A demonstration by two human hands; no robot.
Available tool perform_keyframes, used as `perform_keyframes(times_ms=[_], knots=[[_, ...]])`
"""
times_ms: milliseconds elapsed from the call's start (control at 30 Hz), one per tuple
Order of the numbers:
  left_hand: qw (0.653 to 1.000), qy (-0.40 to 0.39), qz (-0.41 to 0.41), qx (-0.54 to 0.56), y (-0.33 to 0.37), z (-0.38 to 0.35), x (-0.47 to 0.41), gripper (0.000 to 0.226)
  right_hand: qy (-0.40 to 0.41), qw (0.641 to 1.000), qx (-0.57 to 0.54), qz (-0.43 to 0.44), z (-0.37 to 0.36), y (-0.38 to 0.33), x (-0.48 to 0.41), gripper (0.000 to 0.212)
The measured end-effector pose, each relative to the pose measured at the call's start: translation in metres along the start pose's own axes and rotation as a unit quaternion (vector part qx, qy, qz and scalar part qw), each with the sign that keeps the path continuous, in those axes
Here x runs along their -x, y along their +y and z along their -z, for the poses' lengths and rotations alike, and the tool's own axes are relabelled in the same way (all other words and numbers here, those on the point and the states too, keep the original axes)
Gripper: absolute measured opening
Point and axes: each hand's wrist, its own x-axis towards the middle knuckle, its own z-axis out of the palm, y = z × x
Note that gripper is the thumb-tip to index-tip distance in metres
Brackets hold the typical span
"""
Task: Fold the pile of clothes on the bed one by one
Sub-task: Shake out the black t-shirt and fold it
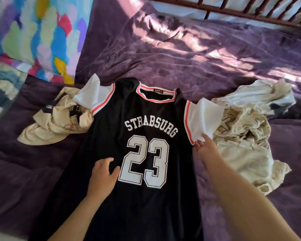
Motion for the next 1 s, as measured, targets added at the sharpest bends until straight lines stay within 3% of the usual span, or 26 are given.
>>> perform_keyframes(times_ms=[67,200,300,433,467,500,533,600,633,667,700,733,867,1000], knots=[[1.000,0.000,0.020,0.006,0.005,-0.001,0.003,0.040,0.014,0.999,-0.022,0.018,0.001,-0.019,0.008,0.020],[1.000,-0.009,0.024,0.016,0.018,-0.001,0.013,0.039,0.146,0.968,-0.042,0.201,0.033,-0.054,0.029,0.021],[0.999,-0.017,0.024,0.016,0.023,0.000,0.020,0.039,0.167,0.960,-0.112,0.193,0.058,-0.058,0.031,0.008],[0.999,-0.036,0.020,0.008,0.024,-0.001,0.026,0.039,0.144,0.941,0.049,0.304,0.039,-0.060,0.048,0.022],[0.999,-0.040,0.021,0.007,0.022,-0.001,0.027,0.039,0.114,0.919,0.131,0.353,0.026,-0.054,0.058,0.023],[0.999,-0.044,0.023,0.006,0.020,-0.001,0.028,0.039,0.085,0.875,0.237,0.413,0.015,-0.046,0.067,0.023],[0.999,-0.047,0.022,0.003,0.018,0.000,0.028,0.038,0.049,0.802,0.353,0.480,0.005,-0.034,0.073,0.026],[0.998,-0.055,0.016,-0.006,0.013,0.002,0.026,0.038,-0.104,0.594,0.576,0.551,-0.008,-0.005,0.075,0.033],[0.998,-0.060,0.012,-0.011,0.011,0.004,0.024,0.038,-0.179,0.499,0.675,0.512,-0.010,0.007,0.075,0.035],[0.998,-0.062,0.009,-0.015,0.009,0.005,0.022,0.038,-0.232,0.428,0.747,0.453,-0.010,0.019,0.076,0.037],[0.998,-0.066,0.009,-0.017,0.007,0.007,0.020,0.038,-0.261,0.384,0.791,0.400,-0.007,0.030,0.075,0.043],[0.998,-0.065,0.006,-0.016,0.004,0.010,0.016,0.038,-0.268,0.368,0.811,0.368,-0.005,0.039,0.076,0.049],[0.999,-0.039,0.003,-0.002,-0.002,0.026,-0.004,0.036,-0.208,0.401,0.843,0.292,-0.004,0.056,0.080,0.061],[0.996,0.080,0.018,-0.045,-0.003,0.050,-0.029,0.036,-0.222,0.395,0.874,0.177,-0.014,0.063,0.086,0.062]])
